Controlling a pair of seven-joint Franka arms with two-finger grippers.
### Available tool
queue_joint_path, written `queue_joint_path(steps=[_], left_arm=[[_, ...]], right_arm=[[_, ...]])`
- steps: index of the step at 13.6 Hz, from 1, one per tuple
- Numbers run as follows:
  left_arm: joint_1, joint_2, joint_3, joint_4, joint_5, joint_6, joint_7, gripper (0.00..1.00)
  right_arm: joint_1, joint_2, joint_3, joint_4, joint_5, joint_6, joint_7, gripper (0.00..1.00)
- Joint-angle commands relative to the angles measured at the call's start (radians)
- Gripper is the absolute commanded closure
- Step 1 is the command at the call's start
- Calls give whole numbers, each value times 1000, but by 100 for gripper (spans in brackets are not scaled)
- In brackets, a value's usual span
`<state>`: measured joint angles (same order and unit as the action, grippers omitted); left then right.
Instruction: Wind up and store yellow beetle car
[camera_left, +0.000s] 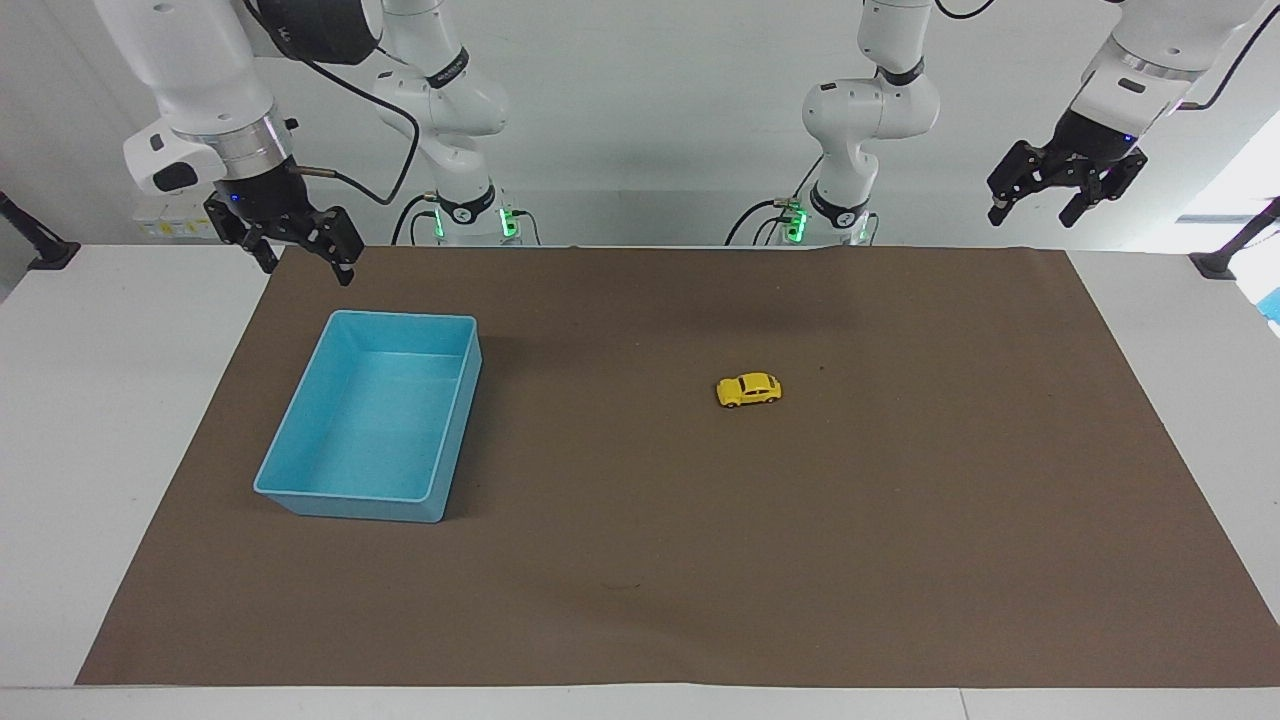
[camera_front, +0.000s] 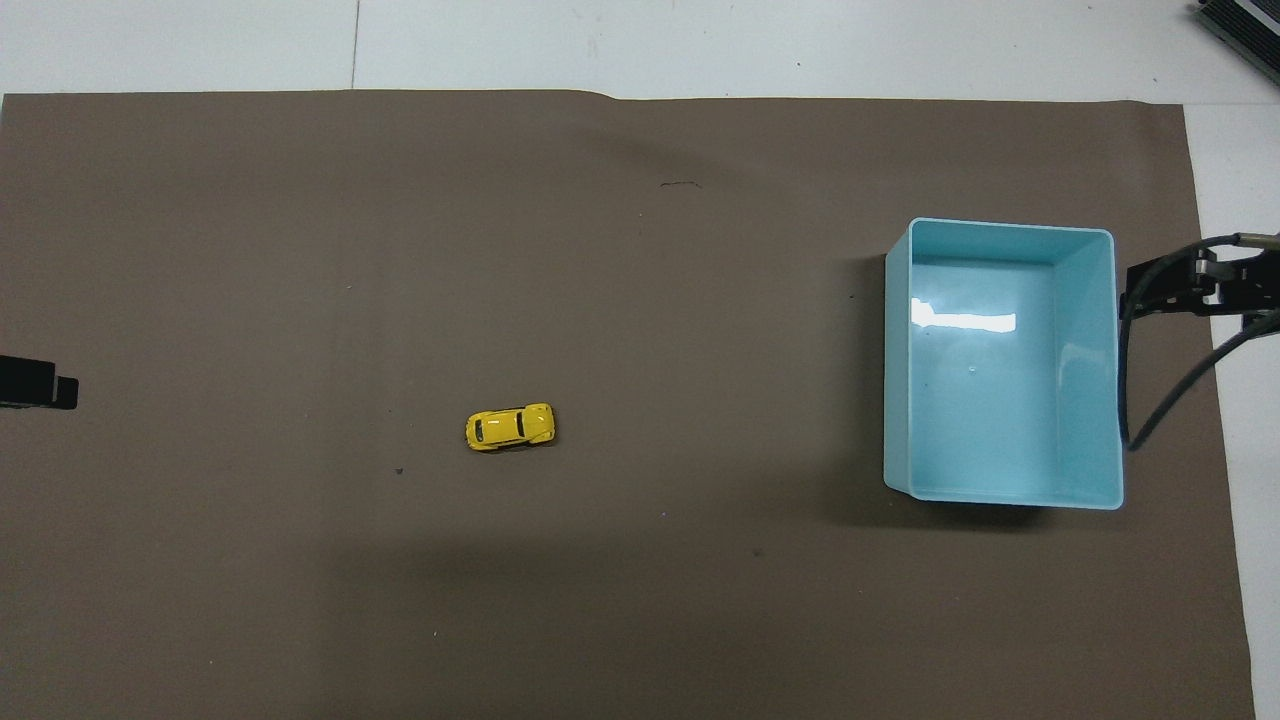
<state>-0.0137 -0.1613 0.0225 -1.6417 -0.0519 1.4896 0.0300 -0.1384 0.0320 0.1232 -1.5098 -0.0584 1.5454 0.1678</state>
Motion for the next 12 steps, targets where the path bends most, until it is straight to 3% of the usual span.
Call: queue_joint_path(steps=[1, 12], left_arm=[[17, -21, -12, -20, 14, 3, -4, 0], [17, -21, -12, -20, 11, 5, -5, 0]], right_arm=[[-10, -24, 3, -32, 12, 24, -4, 0], [-9, -24, 3, -32, 12, 22, -4, 0]])
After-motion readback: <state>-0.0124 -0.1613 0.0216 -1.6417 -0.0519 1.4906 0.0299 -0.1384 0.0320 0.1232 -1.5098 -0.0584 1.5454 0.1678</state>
